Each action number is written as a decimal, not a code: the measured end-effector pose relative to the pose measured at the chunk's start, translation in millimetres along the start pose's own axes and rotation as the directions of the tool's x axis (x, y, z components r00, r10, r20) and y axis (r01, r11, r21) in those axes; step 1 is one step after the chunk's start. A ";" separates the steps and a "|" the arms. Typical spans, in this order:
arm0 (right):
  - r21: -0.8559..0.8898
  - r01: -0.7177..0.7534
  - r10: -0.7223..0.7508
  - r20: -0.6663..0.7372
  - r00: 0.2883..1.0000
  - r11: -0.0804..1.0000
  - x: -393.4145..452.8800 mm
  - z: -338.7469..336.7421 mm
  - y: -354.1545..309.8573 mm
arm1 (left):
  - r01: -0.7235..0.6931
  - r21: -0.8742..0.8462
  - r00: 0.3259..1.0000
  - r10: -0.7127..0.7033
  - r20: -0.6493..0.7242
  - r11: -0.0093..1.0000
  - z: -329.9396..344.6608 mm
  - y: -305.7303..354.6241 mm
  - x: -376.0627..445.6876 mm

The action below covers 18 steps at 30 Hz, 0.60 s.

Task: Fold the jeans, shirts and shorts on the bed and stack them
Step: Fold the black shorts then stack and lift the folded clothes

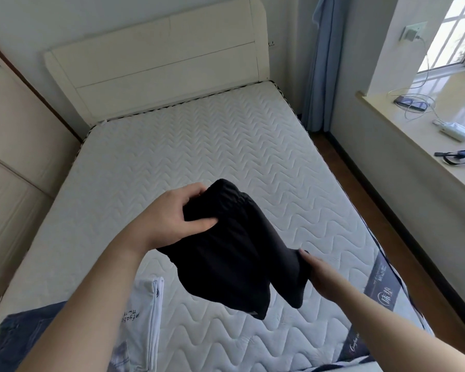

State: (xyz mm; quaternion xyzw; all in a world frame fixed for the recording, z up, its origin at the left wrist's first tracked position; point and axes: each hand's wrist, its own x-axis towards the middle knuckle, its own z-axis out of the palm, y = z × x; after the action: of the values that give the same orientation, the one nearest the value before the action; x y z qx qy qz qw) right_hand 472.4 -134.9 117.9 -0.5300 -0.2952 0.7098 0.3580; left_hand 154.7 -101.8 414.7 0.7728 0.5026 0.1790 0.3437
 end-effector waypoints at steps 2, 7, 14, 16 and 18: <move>0.079 0.021 -0.015 -0.073 0.997 0.997 2.3 -8.5 -9.8 | 0.024 -0.032 0.999 -0.025 -0.046 0.999 -6.5 -11.2 -5.4; -0.008 0.111 -0.111 -0.108 0.988 0.994 -0.8 -35.5 -41.4 | 0.128 -0.191 0.981 -0.152 -0.119 0.973 -15.8 -51.7 -29.0; -0.276 0.251 -0.289 -0.109 0.951 0.928 -21.9 -46.1 -90.1 | 0.260 -0.314 0.926 -0.328 -0.185 0.913 18.1 -94.6 -56.9; -0.373 0.263 -0.336 -0.144 0.931 0.890 -28.1 -46.4 -99.1 | 0.317 -0.314 0.902 -0.387 -0.192 0.895 32.7 -104.8 -63.5; -0.447 0.274 -0.389 -0.187 0.902 0.851 -33.8 -45.8 -106.7 | 0.370 -0.335 0.874 -0.447 -0.190 0.866 48.7 -116.1 -69.8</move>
State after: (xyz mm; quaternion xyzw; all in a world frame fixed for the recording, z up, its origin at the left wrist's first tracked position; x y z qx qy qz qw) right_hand 543.6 -100.0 209.3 -0.6254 -0.4736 0.4794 0.3934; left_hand 79.0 -151.7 302.9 0.5585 0.6651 0.2729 0.4137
